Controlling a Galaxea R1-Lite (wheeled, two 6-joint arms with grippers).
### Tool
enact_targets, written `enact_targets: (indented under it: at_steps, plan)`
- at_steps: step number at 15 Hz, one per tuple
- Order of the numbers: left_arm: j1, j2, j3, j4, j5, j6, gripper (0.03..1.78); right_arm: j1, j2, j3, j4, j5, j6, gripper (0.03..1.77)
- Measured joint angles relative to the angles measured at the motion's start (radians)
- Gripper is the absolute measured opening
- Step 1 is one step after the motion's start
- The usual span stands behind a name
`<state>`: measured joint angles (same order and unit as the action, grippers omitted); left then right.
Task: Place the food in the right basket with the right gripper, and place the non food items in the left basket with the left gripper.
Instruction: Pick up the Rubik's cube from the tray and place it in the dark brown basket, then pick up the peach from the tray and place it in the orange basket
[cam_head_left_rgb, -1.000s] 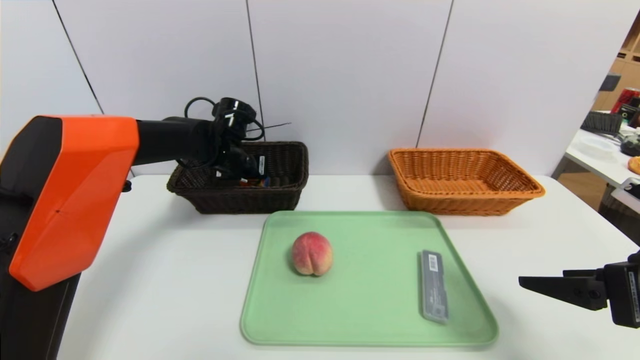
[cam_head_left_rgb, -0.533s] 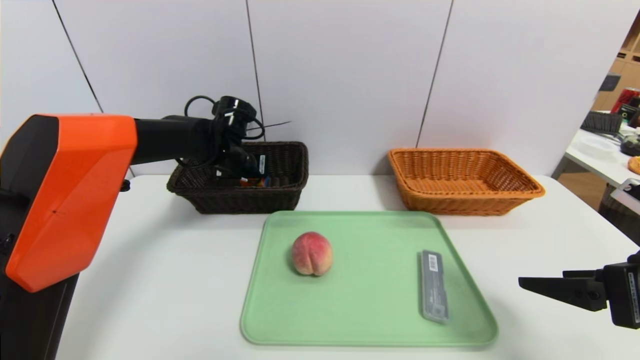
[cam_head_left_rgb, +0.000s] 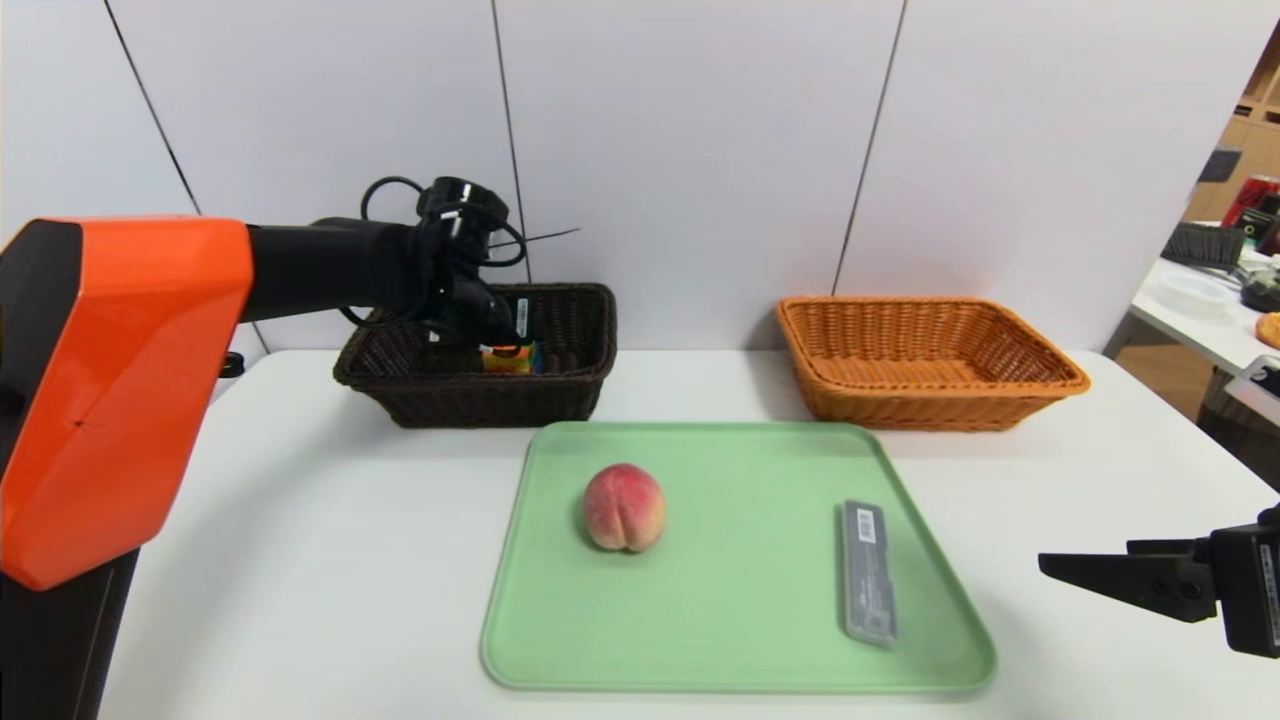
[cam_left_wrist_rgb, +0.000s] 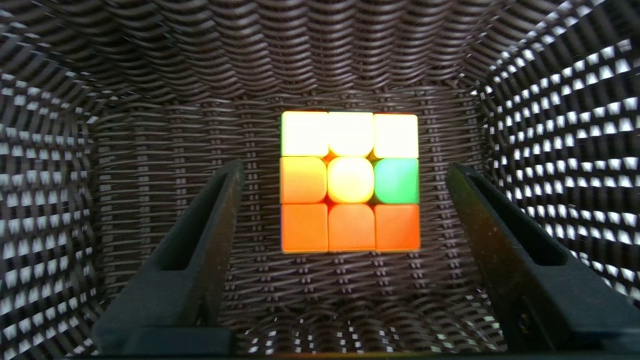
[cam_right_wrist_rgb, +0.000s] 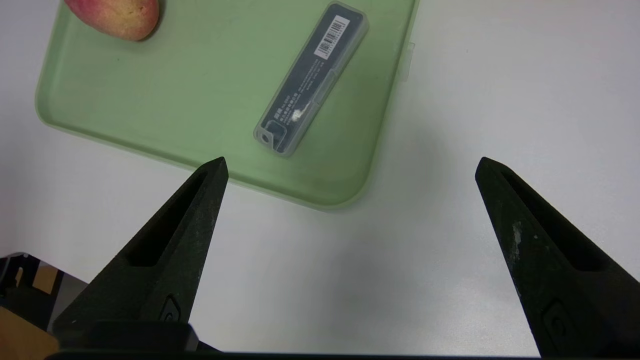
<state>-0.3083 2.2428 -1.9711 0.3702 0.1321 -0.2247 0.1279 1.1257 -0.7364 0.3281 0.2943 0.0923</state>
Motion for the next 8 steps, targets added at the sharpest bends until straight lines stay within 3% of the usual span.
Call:
enact_targets:
  at_steps: [4, 8]
  plan:
    - [-0.008, -0.105, 0.000, 0.061, 0.000, 0.005, 1.55, 0.002, -0.008, 0.000, 0.000, 0.002, -0.001, 1.71]
    - [-0.037, -0.248, 0.014, 0.201, -0.007, 0.001, 1.62, 0.020, -0.009, -0.007, -0.002, 0.006, -0.006, 1.71]
